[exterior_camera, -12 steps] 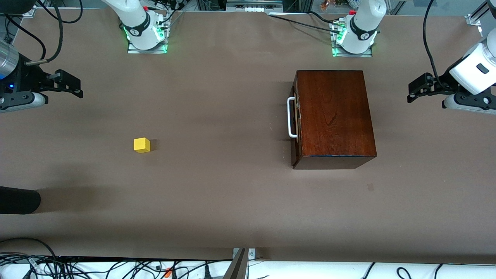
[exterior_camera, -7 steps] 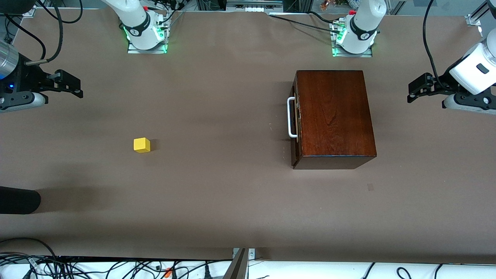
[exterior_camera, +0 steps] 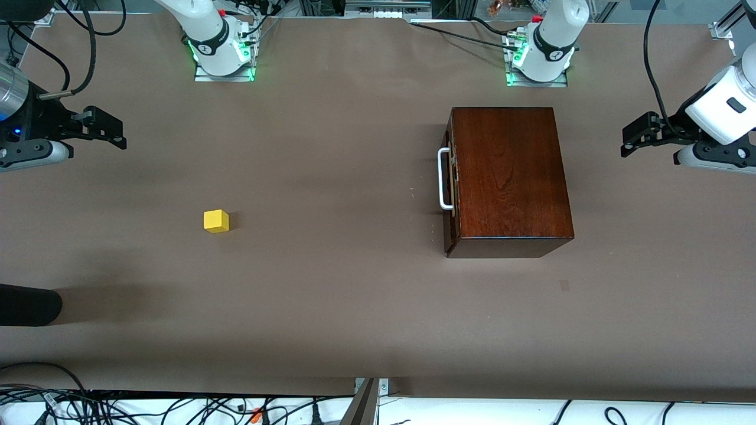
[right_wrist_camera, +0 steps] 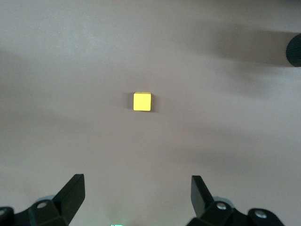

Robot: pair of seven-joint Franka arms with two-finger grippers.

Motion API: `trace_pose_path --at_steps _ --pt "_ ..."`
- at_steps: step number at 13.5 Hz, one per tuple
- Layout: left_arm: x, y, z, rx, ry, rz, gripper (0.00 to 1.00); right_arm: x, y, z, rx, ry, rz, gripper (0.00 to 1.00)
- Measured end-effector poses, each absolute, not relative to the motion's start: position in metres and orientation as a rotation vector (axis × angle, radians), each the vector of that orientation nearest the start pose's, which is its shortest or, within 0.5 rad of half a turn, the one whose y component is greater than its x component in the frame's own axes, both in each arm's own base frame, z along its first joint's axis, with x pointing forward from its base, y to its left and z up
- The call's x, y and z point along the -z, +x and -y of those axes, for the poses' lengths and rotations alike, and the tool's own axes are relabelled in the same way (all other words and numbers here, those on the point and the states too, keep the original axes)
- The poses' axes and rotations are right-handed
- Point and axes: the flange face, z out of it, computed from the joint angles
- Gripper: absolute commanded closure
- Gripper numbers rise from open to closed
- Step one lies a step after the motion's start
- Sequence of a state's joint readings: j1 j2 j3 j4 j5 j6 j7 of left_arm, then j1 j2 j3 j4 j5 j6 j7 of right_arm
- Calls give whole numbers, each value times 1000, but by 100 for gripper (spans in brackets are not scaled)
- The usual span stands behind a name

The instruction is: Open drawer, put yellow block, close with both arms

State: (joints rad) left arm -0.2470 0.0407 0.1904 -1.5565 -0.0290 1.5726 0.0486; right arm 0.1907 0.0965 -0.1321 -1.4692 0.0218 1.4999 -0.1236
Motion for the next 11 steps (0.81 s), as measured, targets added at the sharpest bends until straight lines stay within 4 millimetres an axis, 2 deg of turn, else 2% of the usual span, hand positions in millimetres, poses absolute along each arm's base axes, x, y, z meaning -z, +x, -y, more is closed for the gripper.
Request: trace_pose_path --at_steps 2,4,5,7,9,11 --pt "-610 564 43 -41 -3158 -180 0 -612 575 -40 -101 -3116 286 0" --pt "-610 561 66 -46 -3158 -192 0 -612 575 -40 -101 -3116 286 0" --pt "-611 558 87 -48 -3159 -175 0 -612 575 -40 -101 -3116 285 0" --pt "-610 545 146 -55 -3160 -153 0 -612 575 -39 -101 -3116 284 0" --pt "-608 525 208 -67 -3158 -135 0 -612 575 -39 -101 -3116 284 0" --pt "-601 504 260 -82 -3140 -112 0 -612 576 -39 -102 -3116 284 0"
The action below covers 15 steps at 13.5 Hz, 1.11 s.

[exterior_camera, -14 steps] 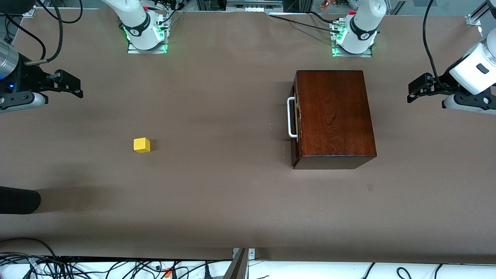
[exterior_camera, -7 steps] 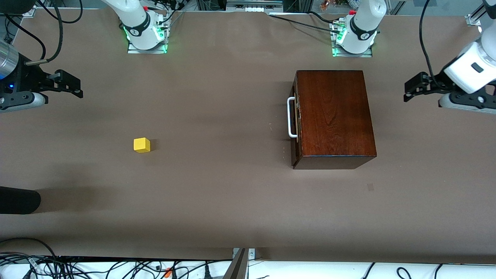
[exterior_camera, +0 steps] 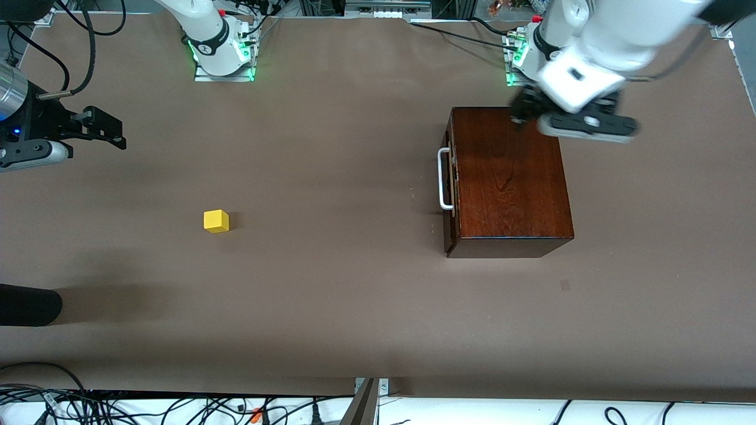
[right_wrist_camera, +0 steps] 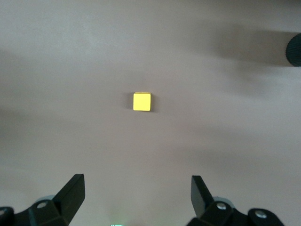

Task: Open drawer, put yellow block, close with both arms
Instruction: 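Move the left gripper to the white drawer handle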

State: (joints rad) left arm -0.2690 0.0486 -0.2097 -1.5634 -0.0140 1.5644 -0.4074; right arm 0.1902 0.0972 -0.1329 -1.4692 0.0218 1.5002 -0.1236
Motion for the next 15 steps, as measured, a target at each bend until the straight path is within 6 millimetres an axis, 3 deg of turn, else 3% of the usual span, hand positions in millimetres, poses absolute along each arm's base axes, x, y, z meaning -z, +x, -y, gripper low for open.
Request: trace_pose_path --at_steps 4,7,10,15 --pt "-574 466 356 -74 -3070 -52 0 -611 576 -40 -103 -3116 285 0" --pt "-544 441 414 -83 -3021 -37 0 -611 576 -40 -103 -3116 285 0" --pt "-506 437 439 -84 -2956 -25 0 -611 576 -40 -103 -3116 285 0" --pt "-448 456 459 -38 -2921 8 0 -611 576 -39 -103 -3116 283 0"
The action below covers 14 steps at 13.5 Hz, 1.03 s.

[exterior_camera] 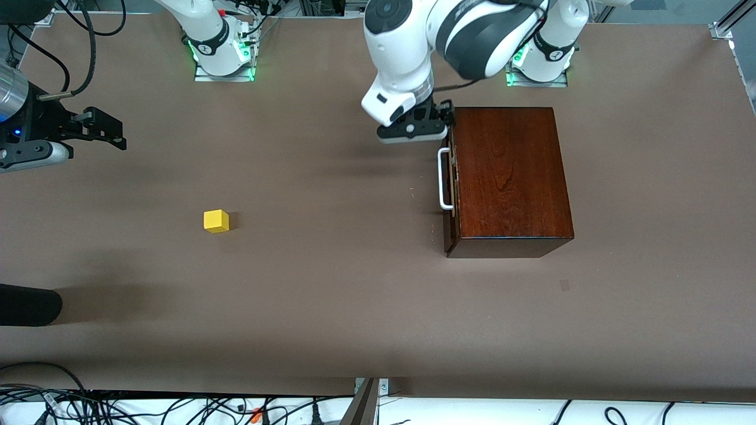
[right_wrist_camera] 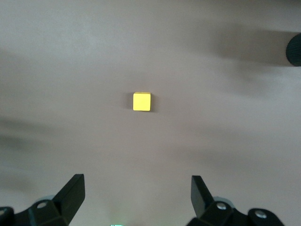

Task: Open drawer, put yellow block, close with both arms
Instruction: 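Move the left gripper to the white drawer handle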

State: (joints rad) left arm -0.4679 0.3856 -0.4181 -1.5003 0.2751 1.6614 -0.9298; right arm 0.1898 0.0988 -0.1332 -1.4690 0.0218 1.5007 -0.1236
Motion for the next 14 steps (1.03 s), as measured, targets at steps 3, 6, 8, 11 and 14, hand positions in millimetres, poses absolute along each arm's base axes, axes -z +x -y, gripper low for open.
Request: trace_pose_path --at_steps 3,6,8,11,14 --pt "-417 466 462 -33 -2897 -7 0 -611 576 -39 -103 -3116 283 0" --pt "-393 473 464 -29 -2875 -27 0 -611 576 -38 -103 -3117 280 0" --pt "-376 472 465 -29 -2872 -45 0 -611 576 -37 -103 -3117 277 0" --pt "-356 470 462 -12 -2841 -77 0 -611 576 -37 -103 -3117 276 0" --pt "-338 470 458 -2 -2827 -98 0 -611 576 -37 -103 -3117 276 0"
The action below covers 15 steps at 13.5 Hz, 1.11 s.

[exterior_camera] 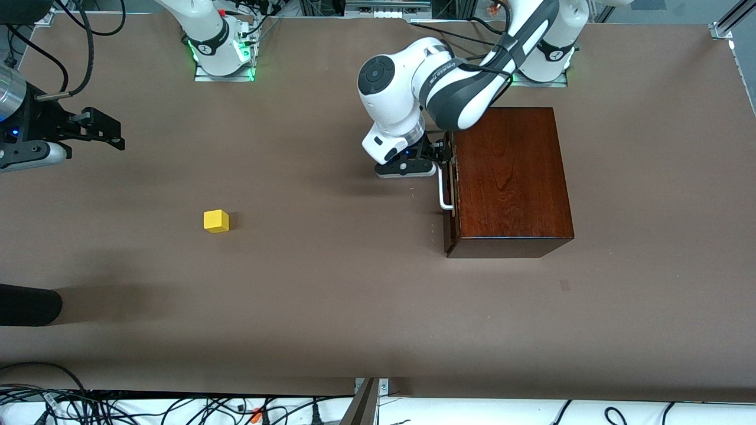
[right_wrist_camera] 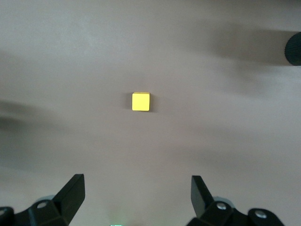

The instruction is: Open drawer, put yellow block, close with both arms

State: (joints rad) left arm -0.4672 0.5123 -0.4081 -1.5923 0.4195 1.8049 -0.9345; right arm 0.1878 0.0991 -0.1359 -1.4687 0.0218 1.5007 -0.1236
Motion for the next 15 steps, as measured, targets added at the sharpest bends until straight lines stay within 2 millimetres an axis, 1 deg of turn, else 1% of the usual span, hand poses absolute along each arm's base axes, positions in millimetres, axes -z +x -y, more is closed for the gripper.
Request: trace_pose_path --at_steps 6,12,15 --pt "-309 475 453 -8 -2803 -118 0 -611 576 -36 -103 -3117 276 0" --pt "-291 483 447 -28 -2805 -102 0 -611 576 -36 -103 -3117 275 0" --pt "-285 485 446 -29 -2812 -101 0 -611 576 -36 -103 -3117 275 0"
